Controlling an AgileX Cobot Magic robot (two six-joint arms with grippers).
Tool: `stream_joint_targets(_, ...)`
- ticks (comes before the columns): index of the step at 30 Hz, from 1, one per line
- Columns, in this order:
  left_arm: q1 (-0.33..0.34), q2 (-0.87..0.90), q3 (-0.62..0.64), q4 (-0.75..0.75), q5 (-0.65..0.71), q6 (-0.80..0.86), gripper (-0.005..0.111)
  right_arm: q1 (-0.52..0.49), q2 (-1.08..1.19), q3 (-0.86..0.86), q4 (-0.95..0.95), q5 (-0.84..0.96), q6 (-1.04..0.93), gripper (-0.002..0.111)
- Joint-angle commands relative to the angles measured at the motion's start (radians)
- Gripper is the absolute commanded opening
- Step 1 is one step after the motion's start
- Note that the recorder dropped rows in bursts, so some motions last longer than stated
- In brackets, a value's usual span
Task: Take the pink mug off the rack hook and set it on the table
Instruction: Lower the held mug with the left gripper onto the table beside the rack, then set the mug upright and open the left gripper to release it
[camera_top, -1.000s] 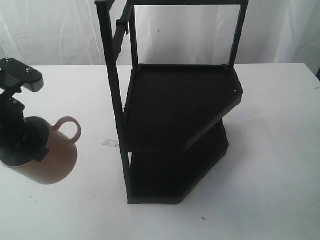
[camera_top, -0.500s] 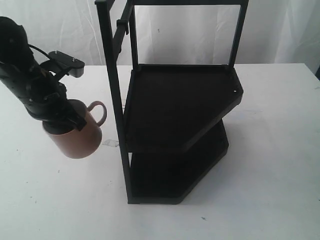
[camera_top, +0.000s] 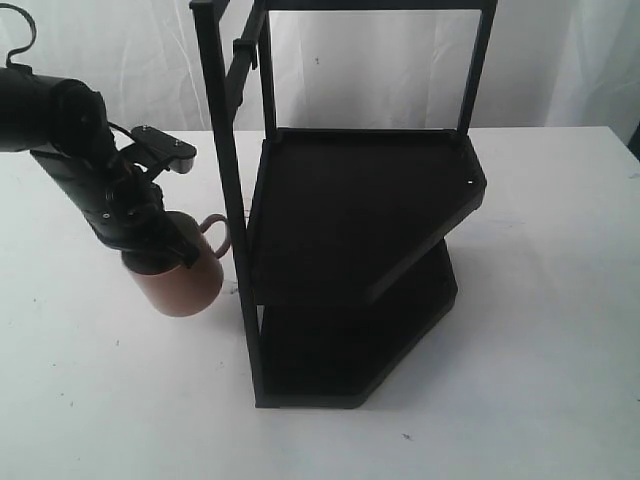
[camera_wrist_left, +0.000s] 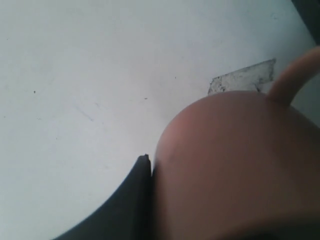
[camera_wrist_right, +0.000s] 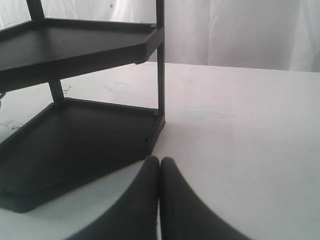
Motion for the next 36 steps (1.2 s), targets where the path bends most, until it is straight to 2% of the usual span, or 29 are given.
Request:
stream_joint_targets(1, 0.003, 0.028, -0.036, -0.006, 0.021, -0.009, 0.000, -0.003, -0.006, 0.005, -0.006, -0.011, 0.000, 0.000)
stream_joint_targets(16, 0.003, 0.108, -0.156, 0.003, 0.130, -0.004, 0.000, -0.003, -0.006, 0.005, -0.006, -0.011, 0.000, 0.000)
stream_joint_targets(36, 0.003, 0.129, -0.158, 0.066, 0.161, -0.006, 0.000, -0.003, -0.006, 0.005, -0.006, -0.011, 0.000, 0.000)
